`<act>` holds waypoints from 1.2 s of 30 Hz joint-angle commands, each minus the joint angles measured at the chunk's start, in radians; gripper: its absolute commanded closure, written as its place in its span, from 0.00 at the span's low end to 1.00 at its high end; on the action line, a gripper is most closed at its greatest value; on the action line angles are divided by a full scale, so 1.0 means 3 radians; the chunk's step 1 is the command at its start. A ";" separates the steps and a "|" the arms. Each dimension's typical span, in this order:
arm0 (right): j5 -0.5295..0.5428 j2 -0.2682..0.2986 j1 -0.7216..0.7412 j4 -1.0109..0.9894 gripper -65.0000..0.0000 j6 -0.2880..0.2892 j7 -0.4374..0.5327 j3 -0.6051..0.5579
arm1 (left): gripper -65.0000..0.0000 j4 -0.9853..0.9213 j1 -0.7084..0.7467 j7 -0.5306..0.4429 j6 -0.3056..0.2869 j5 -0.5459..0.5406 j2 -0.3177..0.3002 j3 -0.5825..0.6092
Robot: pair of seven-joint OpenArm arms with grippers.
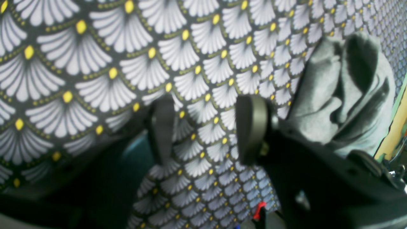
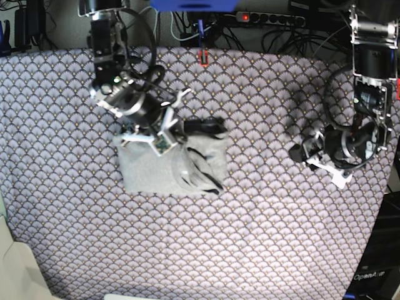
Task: Fold the T-shirt properly
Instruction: 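Press the right gripper down on the bundle's edge to tuck the fabric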
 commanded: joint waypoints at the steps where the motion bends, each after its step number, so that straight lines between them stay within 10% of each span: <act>1: 0.0056 -0.0009 0.0030 0.0070 1.00 -0.0003 0.0053 -0.0039 | 0.52 0.0055 -0.0064 -0.0020 -0.0025 -0.0051 -0.0048 -0.0030; 16: 0.0051 0.0007 0.0045 0.0341 0.89 -0.0008 -0.0786 -0.0336 | 0.52 0.0055 -0.0044 -0.0020 -0.0030 -0.0030 -0.0053 -0.0019; 25: 0.0071 -0.0172 -0.0144 0.0607 0.87 -0.0008 -0.0791 0.0329 | 0.52 0.0055 -0.0085 -0.0020 -0.0030 -0.0030 -0.0048 -0.0019; 36: 0.0051 -0.0402 -0.0410 0.0587 0.43 -0.0008 -0.0484 0.0258 | 0.52 0.0055 -0.0121 -0.0020 -0.0030 -0.0030 -0.0048 -0.0004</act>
